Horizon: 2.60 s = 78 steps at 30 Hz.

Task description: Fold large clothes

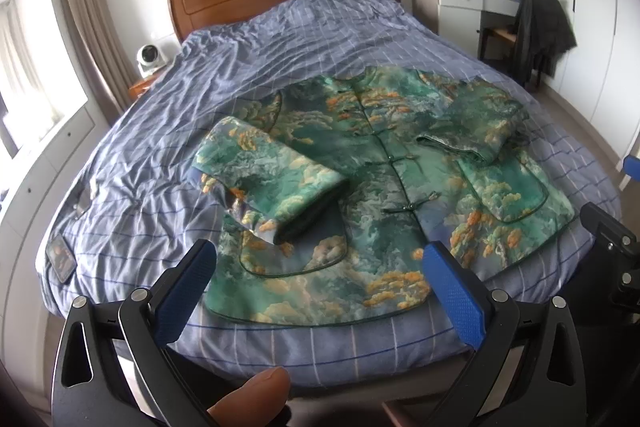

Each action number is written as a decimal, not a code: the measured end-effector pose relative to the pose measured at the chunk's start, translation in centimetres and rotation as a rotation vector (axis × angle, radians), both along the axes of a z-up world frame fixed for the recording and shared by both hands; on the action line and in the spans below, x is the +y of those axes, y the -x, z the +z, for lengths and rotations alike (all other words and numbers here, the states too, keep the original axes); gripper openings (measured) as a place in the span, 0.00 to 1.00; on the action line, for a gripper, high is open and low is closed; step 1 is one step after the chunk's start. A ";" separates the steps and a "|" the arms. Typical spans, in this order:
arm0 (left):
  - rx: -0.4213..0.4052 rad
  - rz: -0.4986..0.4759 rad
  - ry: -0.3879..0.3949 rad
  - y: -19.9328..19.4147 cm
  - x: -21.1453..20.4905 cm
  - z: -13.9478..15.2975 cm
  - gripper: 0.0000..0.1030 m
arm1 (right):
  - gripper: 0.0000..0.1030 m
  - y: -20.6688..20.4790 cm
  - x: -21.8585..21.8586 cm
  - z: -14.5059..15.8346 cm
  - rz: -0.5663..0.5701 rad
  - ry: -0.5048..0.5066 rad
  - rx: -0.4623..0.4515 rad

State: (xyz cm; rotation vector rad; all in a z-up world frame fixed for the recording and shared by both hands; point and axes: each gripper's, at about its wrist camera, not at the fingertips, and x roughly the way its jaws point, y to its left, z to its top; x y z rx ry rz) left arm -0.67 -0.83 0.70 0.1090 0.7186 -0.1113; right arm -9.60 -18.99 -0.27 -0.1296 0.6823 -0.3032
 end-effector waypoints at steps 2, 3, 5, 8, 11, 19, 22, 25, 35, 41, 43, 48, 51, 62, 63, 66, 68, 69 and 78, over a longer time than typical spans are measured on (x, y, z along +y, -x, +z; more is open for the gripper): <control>0.002 0.001 -0.006 0.0 0.0 0.0 1.00 | 1.00 0.0 0.1 0.0 0.000 0.002 -0.001; 0.003 0.001 -0.006 0.1 -0.1 -0.1 1.00 | 1.00 0.0 0.1 0.1 0.001 0.002 -0.001; 0.004 0.001 -0.008 0.1 -0.1 -0.1 1.00 | 1.00 0.0 0.0 0.0 0.000 0.002 -0.002; 0.004 0.001 -0.007 0.1 -0.1 -0.1 1.00 | 1.00 0.0 0.1 0.0 0.001 0.003 -0.001; 0.004 0.000 -0.002 0.2 -0.2 -0.1 1.00 | 1.00 0.0 0.1 0.0 0.002 0.004 -0.002; -0.027 0.007 0.019 -0.4 0.7 0.5 1.00 | 1.00 0.0 0.3 0.0 0.003 0.004 -0.002; -0.012 0.009 0.010 -0.8 0.8 0.4 1.00 | 1.00 0.1 0.0 0.0 0.000 0.002 -0.009; -0.002 0.010 -0.012 -0.9 0.7 0.2 1.00 | 1.00 0.1 -0.2 0.1 0.010 -0.011 -0.020; 0.031 0.040 -0.051 0.3 0.9 -1.3 1.00 | 1.00 -9.9 -5.8 -3.5 0.276 0.242 0.113; 0.042 0.048 -0.093 1.0 1.0 -1.6 1.00 | 0.99 -19.2 -7.9 -10.7 0.399 0.270 0.285; 0.044 0.056 -0.100 1.2 1.2 -1.8 1.00 | 0.87 -21.2 -9.7 -12.3 0.355 0.232 0.318; 0.084 0.052 -0.064 0.5 1.7 -2.6 1.00 | 0.17 -20.7 -14.5 -10.0 0.210 0.048 0.274; 0.104 0.039 -0.034 0.0 1.6 -2.7 1.00 | 0.16 -17.5 -17.6 -5.4 0.123 0.011 0.139; 0.096 -0.022 -0.015 -0.6 1.1 -2.1 1.00 | 0.19 -7.3 -35.9 3.2 -0.447 0.065 -0.092; 0.097 -0.034 -0.008 -0.6 1.3 -1.9 1.00 | 0.24 -6.3 -37.9 2.8 -0.532 0.074 -0.087; 0.079 -0.038 -0.040 -0.7 1.8 -1.5 1.00 | 0.44 -3.1 -40.8 1.6 -0.701 0.078 -0.103; 0.078 -0.052 -0.077 -1.0 1.9 -1.7 1.00 | 0.44 -1.5 -40.7 0.9 -0.722 0.065 -0.105; 0.100 -0.068 -0.092 -1.1 1.9 -2.2 1.00 | 0.44 -0.8 -39.8 0.4 -0.704 0.049 -0.107; 0.311 -0.183 -0.193 -4.8 1.8 -8.7 0.99 | 0.55 -0.3 -26.6 -3.9 -0.417 -0.019 -0.108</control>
